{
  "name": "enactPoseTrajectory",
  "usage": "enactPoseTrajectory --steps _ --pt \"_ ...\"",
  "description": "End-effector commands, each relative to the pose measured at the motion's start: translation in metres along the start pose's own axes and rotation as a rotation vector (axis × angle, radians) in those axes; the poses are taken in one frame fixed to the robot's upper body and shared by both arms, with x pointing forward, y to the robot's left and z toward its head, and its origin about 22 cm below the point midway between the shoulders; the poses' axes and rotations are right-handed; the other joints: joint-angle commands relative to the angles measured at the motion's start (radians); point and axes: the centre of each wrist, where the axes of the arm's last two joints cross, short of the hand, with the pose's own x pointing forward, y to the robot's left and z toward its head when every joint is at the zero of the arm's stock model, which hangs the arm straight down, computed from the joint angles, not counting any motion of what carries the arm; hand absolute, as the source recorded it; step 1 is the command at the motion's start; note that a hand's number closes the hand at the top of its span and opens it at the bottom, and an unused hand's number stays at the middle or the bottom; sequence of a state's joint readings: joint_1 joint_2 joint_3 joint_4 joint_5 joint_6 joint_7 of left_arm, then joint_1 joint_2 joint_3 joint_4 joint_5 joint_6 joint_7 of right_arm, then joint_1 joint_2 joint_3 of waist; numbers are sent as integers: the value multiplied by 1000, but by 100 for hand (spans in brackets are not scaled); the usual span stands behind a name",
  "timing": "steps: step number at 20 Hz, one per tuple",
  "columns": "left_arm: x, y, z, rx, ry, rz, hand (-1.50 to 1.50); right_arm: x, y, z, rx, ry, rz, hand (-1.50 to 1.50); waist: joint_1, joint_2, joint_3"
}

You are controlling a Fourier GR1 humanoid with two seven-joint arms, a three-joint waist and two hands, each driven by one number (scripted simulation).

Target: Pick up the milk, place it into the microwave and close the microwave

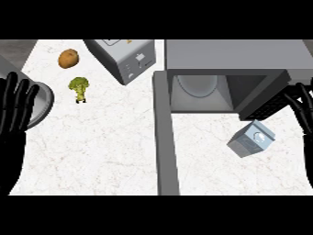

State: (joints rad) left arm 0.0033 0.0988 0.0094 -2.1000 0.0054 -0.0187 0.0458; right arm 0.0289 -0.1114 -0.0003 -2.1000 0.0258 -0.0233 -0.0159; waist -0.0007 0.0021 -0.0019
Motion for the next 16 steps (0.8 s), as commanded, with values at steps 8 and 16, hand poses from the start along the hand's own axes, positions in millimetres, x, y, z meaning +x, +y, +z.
enactPoseTrajectory --steps 8,16 --pt "-19 -12 13 7 102 160 -150 0 -44 24 263 110 -214 -150 -10 -5 2" --pt "-9 -58 38 10 112 178 -150 7 -75 78 264 129 -221 -150 -7 -5 2"
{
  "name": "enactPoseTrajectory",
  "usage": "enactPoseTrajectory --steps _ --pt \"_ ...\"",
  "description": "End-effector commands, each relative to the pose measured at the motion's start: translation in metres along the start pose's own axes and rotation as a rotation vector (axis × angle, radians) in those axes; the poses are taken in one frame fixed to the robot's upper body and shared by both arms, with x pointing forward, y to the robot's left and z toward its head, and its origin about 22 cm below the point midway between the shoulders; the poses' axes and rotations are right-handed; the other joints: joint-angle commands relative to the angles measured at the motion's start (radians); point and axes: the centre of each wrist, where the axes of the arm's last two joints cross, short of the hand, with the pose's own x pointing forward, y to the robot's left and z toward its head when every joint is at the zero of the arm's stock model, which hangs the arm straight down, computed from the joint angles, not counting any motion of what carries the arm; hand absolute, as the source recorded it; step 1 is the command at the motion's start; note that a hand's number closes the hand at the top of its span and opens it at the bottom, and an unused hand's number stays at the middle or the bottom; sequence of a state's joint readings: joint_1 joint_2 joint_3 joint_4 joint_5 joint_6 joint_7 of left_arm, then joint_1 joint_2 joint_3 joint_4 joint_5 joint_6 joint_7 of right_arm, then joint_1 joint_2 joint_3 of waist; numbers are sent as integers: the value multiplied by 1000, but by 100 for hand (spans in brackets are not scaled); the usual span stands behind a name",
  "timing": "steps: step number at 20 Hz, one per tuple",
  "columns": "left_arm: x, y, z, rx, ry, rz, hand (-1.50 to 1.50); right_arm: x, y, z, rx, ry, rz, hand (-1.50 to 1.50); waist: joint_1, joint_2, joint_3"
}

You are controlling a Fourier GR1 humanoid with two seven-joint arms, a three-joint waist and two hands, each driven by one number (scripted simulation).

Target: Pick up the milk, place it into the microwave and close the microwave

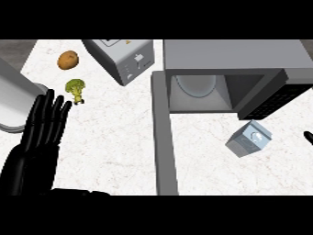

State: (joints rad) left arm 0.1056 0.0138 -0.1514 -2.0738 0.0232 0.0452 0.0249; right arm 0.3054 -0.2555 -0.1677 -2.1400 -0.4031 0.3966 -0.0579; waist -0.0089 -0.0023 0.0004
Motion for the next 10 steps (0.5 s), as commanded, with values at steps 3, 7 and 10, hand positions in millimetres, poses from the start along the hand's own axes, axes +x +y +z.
enactPoseTrajectory --steps 3,7,10 --pt "-11 -19 17 -8 10 22 -150 -13 -22 37 -15 58 0 -150 4 1 0" --pt "-17 -24 36 -9 6 38 -150 -37 -14 49 -14 78 2 -150 7 1 0" --pt "-33 -57 32 -11 14 21 -150 -54 -21 57 -42 92 10 -150 5 2 0"
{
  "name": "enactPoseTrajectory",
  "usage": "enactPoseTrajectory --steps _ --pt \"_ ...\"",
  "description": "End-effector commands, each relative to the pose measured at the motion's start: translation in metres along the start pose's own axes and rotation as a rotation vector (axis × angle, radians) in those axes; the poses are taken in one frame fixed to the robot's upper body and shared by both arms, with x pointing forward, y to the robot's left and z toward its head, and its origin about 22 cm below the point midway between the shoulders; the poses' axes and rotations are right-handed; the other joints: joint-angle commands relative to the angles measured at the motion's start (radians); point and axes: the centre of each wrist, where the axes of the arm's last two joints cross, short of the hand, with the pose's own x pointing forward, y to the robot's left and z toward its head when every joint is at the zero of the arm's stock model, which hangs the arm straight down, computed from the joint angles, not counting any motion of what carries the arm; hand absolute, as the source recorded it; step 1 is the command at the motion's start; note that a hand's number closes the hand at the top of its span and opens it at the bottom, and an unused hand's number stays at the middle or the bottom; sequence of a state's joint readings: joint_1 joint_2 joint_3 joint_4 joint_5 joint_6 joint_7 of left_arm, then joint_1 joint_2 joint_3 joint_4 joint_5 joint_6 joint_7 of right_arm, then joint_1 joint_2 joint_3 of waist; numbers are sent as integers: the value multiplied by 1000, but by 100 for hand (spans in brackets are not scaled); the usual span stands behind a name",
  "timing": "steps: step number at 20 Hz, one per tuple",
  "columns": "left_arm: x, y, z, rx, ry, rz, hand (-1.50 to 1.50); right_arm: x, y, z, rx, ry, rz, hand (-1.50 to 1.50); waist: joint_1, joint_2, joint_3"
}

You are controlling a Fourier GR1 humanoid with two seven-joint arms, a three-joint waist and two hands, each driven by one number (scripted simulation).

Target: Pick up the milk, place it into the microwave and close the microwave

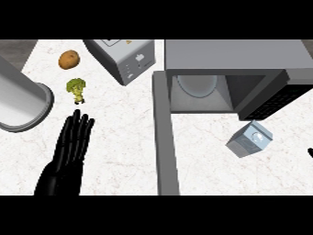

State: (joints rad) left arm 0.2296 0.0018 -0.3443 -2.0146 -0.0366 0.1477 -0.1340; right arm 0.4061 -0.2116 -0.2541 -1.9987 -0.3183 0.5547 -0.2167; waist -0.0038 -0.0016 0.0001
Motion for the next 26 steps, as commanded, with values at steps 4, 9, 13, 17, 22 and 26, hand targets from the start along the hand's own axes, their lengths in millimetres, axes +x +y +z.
enactPoseTrajectory --steps 4,9,13,17,22,26 --pt "-18 -26 23 23 -8 2 -150 -30 -6 3 -23 -8 43 -150 4 1 0" --pt "-9 -28 15 23 5 -8 -150 -68 10 -7 -54 26 59 -150 5 1 0" --pt "-33 -28 22 -21 25 29 -150 -76 -9 -15 -68 33 48 -150 4 2 0" --pt "-22 -27 30 -18 31 51 -150 -109 -31 -17 -64 48 79 -150 8 2 0" --pt "-10 -1 38 -22 40 47 -150 -135 -20 -41 -115 44 123 -150 12 2 0" --pt "-10 12 34 -4 27 50 -150 -162 -6 -46 -110 34 163 -150 11 2 0"
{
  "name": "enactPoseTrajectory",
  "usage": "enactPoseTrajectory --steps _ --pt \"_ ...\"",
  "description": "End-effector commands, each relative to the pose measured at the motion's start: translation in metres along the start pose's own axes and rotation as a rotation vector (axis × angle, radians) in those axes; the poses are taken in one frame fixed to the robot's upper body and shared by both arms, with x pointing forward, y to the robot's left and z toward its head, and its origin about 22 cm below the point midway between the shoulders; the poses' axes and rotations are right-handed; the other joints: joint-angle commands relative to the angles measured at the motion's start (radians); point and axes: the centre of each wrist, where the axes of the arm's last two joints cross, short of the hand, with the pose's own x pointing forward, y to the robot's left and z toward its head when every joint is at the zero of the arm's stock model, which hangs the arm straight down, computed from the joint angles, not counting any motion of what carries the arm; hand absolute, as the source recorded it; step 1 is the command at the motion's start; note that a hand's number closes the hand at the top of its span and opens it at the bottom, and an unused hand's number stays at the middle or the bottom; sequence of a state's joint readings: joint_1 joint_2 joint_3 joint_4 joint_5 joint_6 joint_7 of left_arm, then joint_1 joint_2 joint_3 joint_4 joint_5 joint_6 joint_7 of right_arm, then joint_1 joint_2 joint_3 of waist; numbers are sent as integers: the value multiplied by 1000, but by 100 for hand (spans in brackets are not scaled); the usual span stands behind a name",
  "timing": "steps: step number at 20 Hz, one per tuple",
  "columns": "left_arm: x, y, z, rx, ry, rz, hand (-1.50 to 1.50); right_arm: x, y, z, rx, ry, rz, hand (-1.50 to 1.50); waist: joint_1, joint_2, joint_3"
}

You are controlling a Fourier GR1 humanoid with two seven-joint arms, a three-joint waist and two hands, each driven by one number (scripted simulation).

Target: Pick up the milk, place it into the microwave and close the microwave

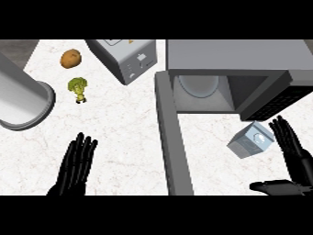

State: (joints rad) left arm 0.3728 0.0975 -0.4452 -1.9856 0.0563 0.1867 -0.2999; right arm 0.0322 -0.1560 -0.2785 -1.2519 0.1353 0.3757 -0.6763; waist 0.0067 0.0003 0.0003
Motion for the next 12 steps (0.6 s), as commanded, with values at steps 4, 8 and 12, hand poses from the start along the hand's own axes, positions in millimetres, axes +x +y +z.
enactPoseTrajectory --steps 4,8,12 --pt "18 25 1 -1 19 24 -150 -37 2 -17 -44 -12 71 -150 4 1 0" --pt "7 36 8 -5 18 26 -150 -37 -2 -51 -38 -16 58 -150 4 1 0" --pt "3 48 0 20 11 6 -150 -54 -4 -36 -70 -19 62 150 2 1 0"
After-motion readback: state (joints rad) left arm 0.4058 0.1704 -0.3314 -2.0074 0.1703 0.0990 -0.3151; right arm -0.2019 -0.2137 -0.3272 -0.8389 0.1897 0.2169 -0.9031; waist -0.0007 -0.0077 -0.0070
